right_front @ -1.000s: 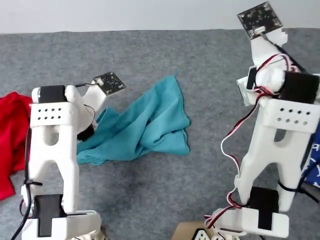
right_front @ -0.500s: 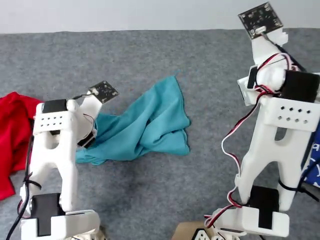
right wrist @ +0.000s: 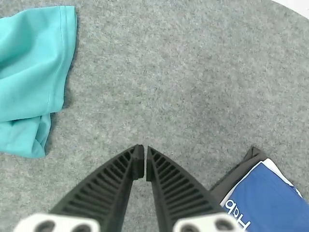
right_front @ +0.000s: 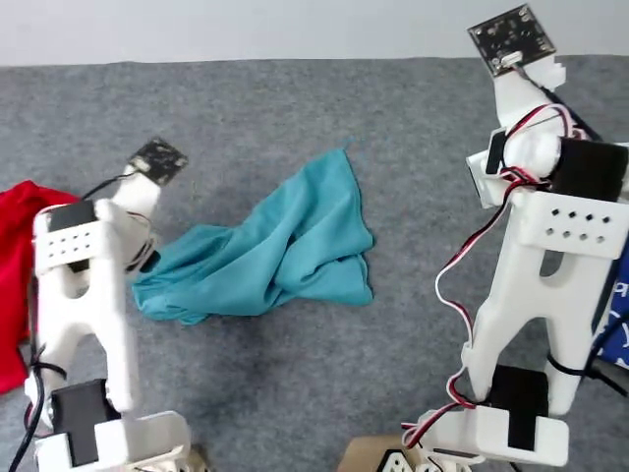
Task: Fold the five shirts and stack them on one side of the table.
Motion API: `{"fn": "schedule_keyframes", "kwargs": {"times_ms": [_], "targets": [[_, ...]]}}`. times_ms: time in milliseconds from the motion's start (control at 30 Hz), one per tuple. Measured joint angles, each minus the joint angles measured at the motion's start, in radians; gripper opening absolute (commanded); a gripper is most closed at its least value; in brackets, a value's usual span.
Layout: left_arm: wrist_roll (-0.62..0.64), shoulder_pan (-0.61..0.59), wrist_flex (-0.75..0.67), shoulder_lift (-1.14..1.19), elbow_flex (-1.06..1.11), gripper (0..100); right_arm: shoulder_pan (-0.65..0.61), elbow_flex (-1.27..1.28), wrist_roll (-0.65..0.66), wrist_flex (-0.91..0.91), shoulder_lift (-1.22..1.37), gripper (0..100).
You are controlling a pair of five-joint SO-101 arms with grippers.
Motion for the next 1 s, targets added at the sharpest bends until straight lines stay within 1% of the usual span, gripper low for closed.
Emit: {"fn": "schedule_keyframes", "kwargs": {"times_ms": [100,167,300,433,567,700,1000], "targets": [[0.002,-0.038,0.000,0.081,-0.021,17,0.000,0.000,0.000,0.000,0.000,1.0],[0.003,-0.057,0.032,0.160,-0.077,17,0.000,0.003,0.000,0.000,0.006,1.0],[-0.003,-0.055,0.164,0.296,-0.229,17,0.000,0.057,0.000,0.000,0.009,0.9],[0.002,-0.052,0.298,0.384,-0.391,17,0.000,0.087,0.000,0.000,0.009,0.9],[-0.071,-0.040,0.422,0.431,-0.508,18,-0.002,0.101,0.000,0.000,0.018,1.1],[-0.138,-0.040,0.451,0.486,-0.565,21,-0.006,0.101,0.000,0.000,0.018,1.1],[-0.152,-0.040,0.454,0.623,-0.683,21,-0.057,0.101,0.000,0.000,0.038,0.9]]}}
